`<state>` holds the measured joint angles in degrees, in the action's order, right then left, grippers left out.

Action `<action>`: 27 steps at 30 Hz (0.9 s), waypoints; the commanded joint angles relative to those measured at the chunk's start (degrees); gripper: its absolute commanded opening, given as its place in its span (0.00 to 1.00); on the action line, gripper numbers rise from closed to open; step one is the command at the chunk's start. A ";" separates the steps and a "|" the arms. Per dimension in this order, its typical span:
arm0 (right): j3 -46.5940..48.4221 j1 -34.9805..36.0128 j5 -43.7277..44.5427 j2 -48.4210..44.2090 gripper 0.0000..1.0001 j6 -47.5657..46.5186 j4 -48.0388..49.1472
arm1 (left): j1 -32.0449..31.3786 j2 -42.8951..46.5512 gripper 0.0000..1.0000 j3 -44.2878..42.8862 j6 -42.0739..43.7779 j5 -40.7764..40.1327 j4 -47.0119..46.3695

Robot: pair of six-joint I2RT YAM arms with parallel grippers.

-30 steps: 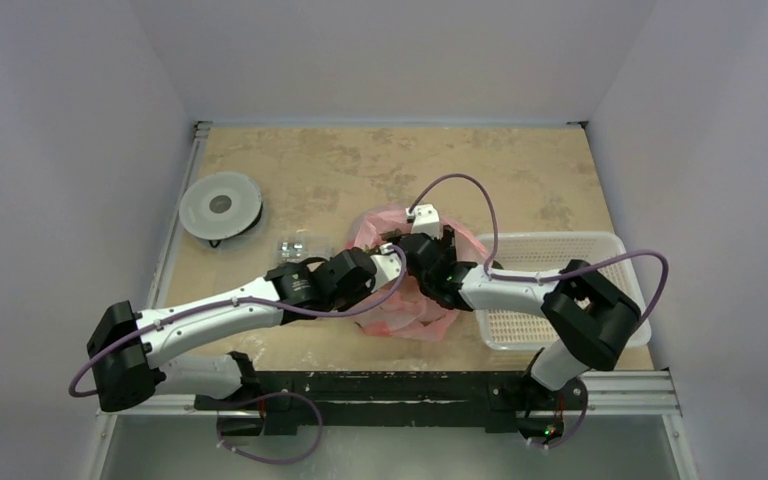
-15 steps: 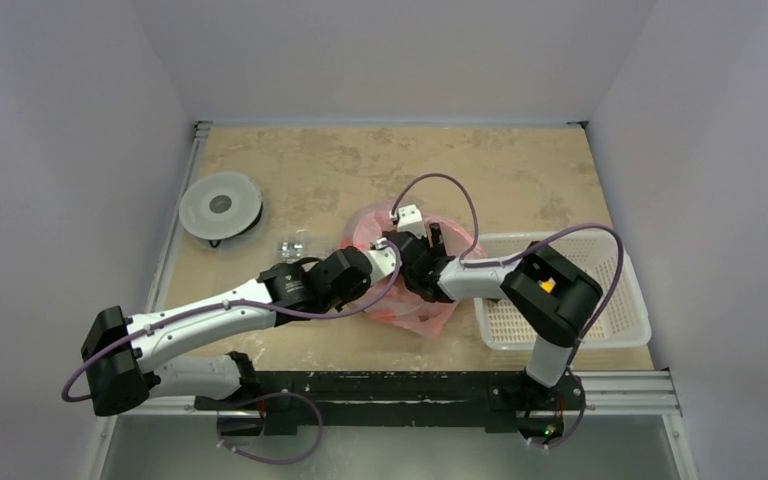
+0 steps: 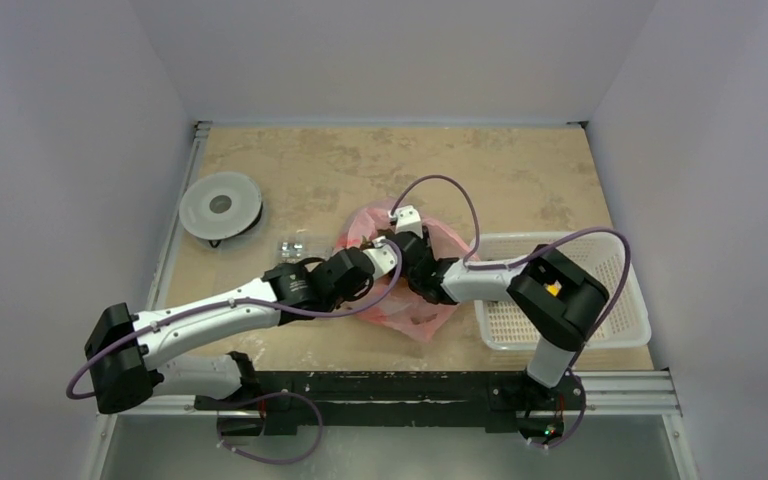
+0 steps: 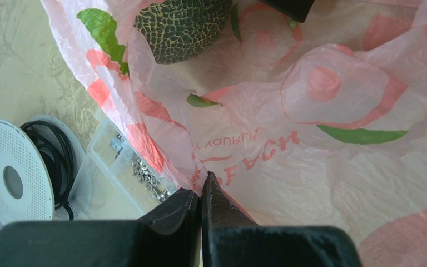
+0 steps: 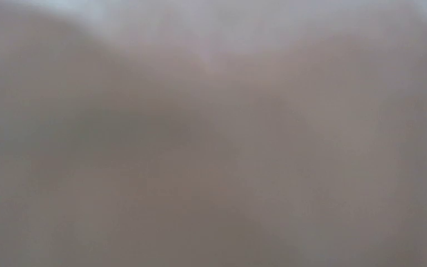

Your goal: Take the fake fruits out of the plastic bag

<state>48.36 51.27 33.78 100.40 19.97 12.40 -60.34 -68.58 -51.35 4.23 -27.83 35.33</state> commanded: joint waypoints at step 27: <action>-4.13 0.41 -21.86 -26.58 0.00 9.27 -2.50 | 5.67 -0.70 0.00 -3.25 -0.48 4.37 0.15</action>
<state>44.27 51.20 16.53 77.76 27.16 9.17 -54.81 -73.17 -53.45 3.75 -22.50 37.89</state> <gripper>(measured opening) 0.539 0.003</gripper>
